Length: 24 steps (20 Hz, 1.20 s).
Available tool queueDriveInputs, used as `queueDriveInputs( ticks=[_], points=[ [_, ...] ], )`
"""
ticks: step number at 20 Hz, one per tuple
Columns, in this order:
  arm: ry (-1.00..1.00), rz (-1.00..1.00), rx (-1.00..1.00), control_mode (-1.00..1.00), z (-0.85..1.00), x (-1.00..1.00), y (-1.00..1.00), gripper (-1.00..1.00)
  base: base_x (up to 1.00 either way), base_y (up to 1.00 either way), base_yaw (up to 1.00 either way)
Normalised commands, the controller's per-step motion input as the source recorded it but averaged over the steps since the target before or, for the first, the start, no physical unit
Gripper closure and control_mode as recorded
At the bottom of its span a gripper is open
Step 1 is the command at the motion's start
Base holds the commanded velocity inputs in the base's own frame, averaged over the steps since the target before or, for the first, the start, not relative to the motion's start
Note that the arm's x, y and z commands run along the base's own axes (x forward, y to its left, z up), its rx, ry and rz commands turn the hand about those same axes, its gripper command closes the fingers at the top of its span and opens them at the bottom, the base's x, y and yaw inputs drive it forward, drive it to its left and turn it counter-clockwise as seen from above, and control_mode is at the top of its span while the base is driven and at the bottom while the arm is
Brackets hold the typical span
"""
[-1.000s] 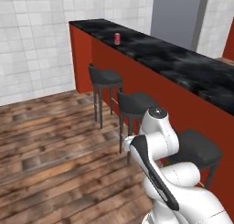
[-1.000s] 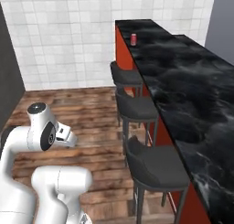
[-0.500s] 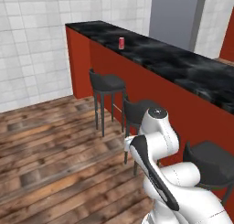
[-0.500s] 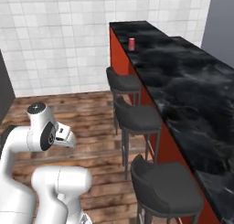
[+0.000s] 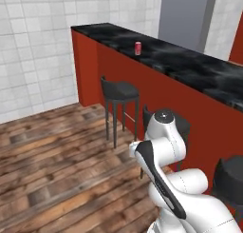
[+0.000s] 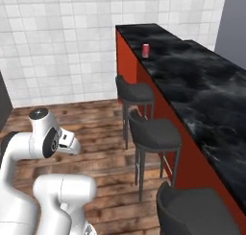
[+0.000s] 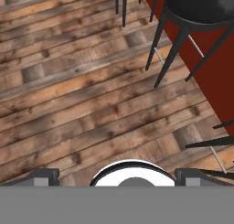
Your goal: Four empty soda cans are scattered around the kitchen. Gather all the cans and cluster them next to the stove for recycling.
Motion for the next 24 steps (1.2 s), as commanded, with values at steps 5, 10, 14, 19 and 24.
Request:
queueDriveInputs(
  ticks=[5,10,14,19,24],
  points=[
    [0.00,0.00,0.00,1.00,0.00,0.00,0.00,-1.00,0.37,0.64,0.00],
    [0.00,0.00,0.00,1.00,0.00,0.00,0.00,-1.00,0.39,0.63,0.00],
    [0.00,0.00,0.00,1.00,0.00,0.00,0.00,-1.00,0.48,0.56,0.00],
    [0.00,0.00,0.00,1.00,0.00,0.00,0.00,-1.00,0.47,0.56,0.00],
    [0.00,0.00,0.00,1.00,0.00,0.00,0.00,-1.00,0.48,0.56,0.00]
  ],
)
